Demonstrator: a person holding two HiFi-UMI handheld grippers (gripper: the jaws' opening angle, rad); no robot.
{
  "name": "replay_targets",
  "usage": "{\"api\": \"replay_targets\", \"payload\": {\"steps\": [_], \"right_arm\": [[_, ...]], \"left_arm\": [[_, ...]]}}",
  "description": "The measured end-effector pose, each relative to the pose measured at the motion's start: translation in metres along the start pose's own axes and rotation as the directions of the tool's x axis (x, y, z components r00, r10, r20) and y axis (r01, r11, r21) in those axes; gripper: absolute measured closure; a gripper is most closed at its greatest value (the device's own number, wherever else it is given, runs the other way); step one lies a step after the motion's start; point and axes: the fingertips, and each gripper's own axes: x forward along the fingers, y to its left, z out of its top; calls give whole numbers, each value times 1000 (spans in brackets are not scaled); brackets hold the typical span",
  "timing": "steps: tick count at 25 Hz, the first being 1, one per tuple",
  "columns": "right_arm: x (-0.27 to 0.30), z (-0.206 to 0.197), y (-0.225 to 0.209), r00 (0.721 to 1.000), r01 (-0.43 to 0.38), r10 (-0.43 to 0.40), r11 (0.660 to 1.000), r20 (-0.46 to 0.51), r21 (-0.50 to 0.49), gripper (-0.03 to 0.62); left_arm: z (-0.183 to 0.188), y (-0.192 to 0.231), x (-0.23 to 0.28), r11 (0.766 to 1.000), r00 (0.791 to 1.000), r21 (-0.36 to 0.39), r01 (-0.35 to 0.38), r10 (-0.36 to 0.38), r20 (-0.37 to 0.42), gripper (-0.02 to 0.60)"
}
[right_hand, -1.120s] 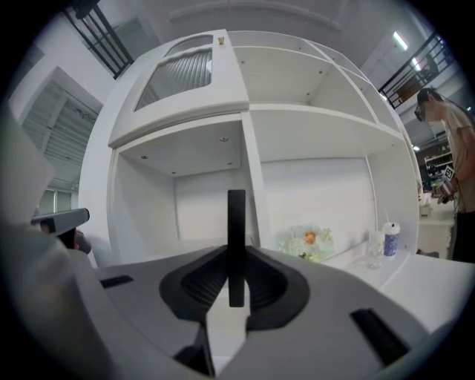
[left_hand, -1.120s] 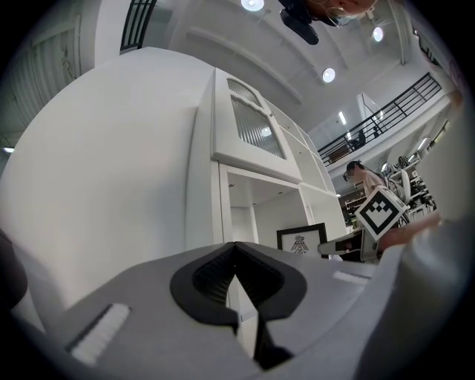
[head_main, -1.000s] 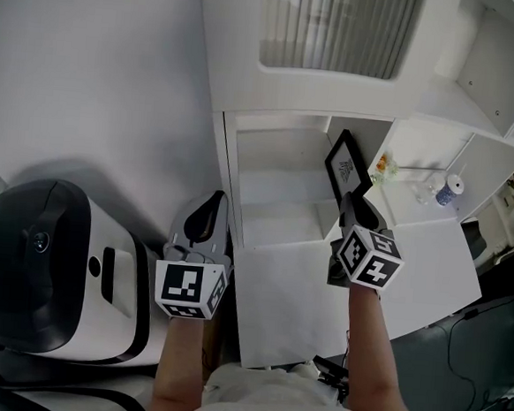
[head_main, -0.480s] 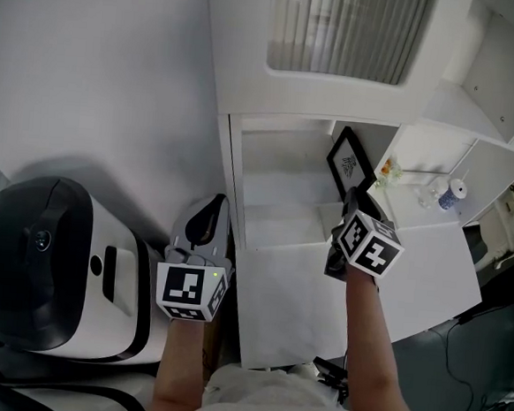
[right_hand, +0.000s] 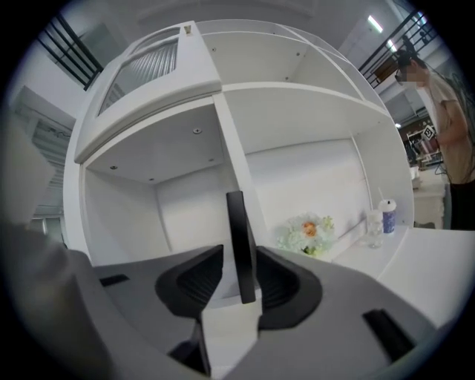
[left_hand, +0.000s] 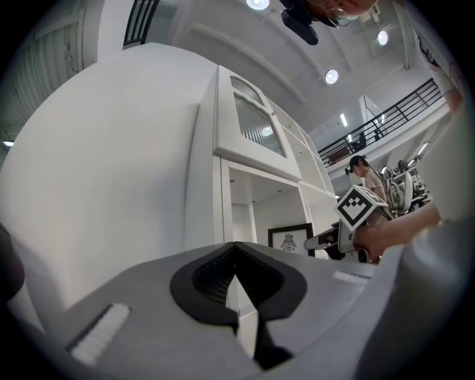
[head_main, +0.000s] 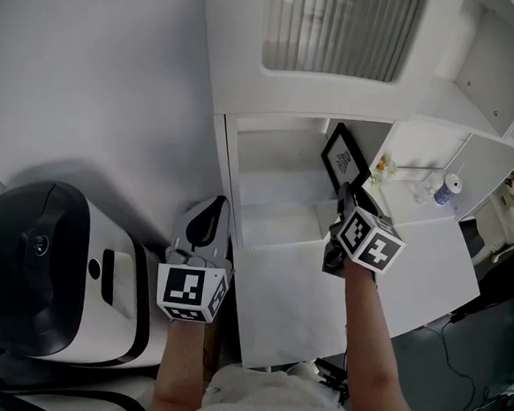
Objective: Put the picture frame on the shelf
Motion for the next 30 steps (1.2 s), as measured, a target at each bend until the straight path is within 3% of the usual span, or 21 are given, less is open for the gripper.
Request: {"api": "replay_targets", "payload": {"steps": [14, 20, 30], "right_arm": [[-28, 6, 19, 986, -164, 164, 978, -10, -128, 358], [-52, 6, 17, 971, -240, 235, 956, -47, -171, 344], [-107, 24, 7, 941, -333, 337, 909, -28, -250, 345]], "left_arm": [[9, -27, -15, 999, 999, 5, -40, 40, 3, 572], [21, -47, -23, 996, 996, 10, -85, 85, 0, 572], [48, -95, -45, 992, 993, 48, -118, 117, 18, 572]]}}
